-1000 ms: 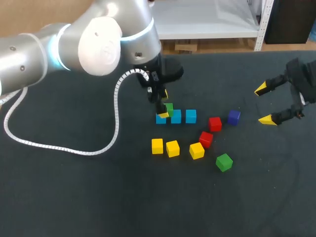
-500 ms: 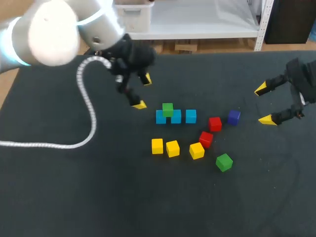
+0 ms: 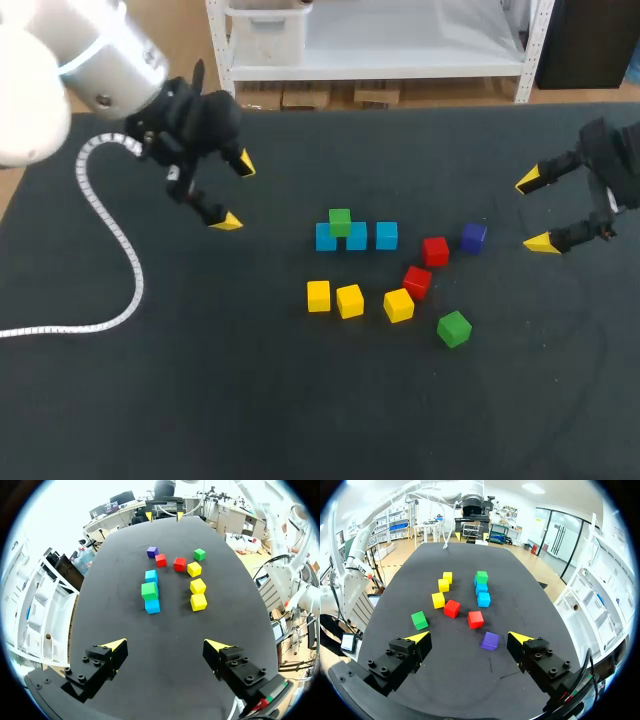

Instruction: Place the blue cubes, place green cubes on the blue cubes, place the yellow cubes on the green cubes, then place the red cubes on the yellow cubes, and place purple cube on the red cubes.

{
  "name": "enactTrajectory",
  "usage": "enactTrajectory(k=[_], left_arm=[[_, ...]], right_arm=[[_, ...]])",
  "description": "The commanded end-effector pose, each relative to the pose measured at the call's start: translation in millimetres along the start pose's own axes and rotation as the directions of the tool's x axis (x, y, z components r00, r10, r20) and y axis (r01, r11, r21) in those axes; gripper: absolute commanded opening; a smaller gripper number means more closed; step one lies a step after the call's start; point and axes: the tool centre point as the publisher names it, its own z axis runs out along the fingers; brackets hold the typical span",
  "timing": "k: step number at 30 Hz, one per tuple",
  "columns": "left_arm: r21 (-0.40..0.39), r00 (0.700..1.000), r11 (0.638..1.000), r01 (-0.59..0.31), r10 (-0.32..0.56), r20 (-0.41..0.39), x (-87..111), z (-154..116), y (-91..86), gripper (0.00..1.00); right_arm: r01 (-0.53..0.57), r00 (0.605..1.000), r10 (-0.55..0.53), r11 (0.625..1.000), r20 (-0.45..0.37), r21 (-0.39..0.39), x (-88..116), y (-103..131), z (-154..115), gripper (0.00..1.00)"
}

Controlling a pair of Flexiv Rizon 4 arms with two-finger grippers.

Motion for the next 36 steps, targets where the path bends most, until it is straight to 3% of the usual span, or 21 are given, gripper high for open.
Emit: enactTrajectory(k=[1,6,11,31,36], left_arm=[[-0.022,1.0,1.0,-0.003,0.004,0.024,8.4,-7,-7.4,1.0],[-0.022,1.0,1.0,-0.008,0.009,0.03,14.5,-14,-8.2,1.0],[0.012,0.991,0.993,-0.113,0.112,0.076,11.0,-30,-10.8,1.0],[0.012,0.991,0.993,-0.113,0.112,0.076,11.0,-30,-10.8,1.0],[0.012,0.991,0.993,-0.113,0.112,0.076,11.0,-30,-10.8,1.0]], right_arm=[[0.001,1.0,-0.001,1.0,0.003,0.0,1,-1,1,1.0],[0.001,1.0,-0.001,1.0,0.003,0.0,1,-1,1,1.0],[0.001,1.0,-0.001,1.0,0.003,0.0,1,-1,1,1.0],[0.001,1.0,-0.001,1.0,0.003,0.0,1,-1,1,1.0],[0.165,0.976,-0.171,0.985,-0.133,-0.058,-22,9,8,1.0]])
